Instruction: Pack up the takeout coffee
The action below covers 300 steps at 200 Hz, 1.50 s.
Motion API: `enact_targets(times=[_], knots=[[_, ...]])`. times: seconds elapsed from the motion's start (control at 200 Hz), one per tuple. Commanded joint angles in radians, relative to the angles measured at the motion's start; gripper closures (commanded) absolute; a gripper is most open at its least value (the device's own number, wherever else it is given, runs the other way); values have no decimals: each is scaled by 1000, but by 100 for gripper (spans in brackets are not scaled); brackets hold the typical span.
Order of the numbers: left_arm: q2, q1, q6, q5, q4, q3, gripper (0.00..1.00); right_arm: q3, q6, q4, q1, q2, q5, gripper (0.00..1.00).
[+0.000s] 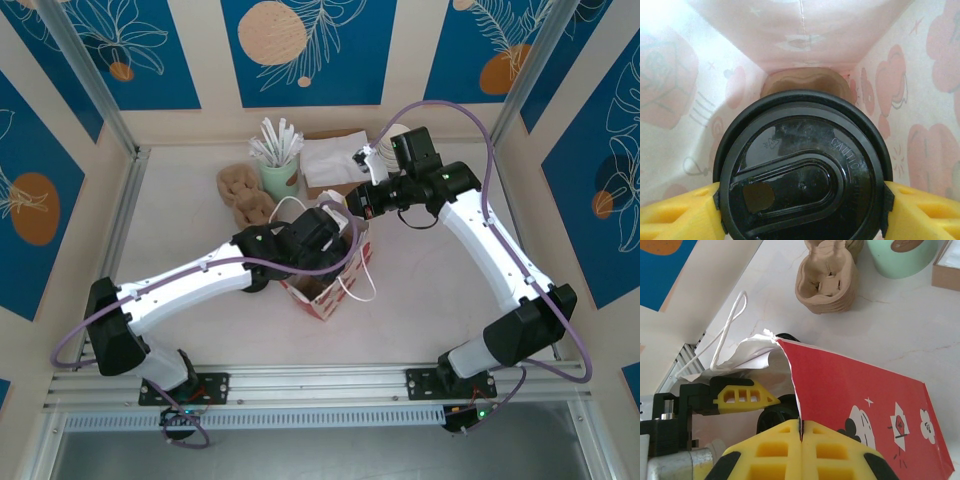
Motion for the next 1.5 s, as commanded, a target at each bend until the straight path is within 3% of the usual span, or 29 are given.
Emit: enact_targets(times=[0.0, 0.41, 1.495], knots=[[6, 3, -1, -5, 57, -2, 27, -30, 8, 27, -2, -61, -69, 100], [-28, 3, 87, -32, 256, -108, 27, -179, -74, 167, -6, -171, -160, 100], [4, -9, 144, -155, 392, -160, 27, -152, -92, 183, -30, -66, -269, 100]])
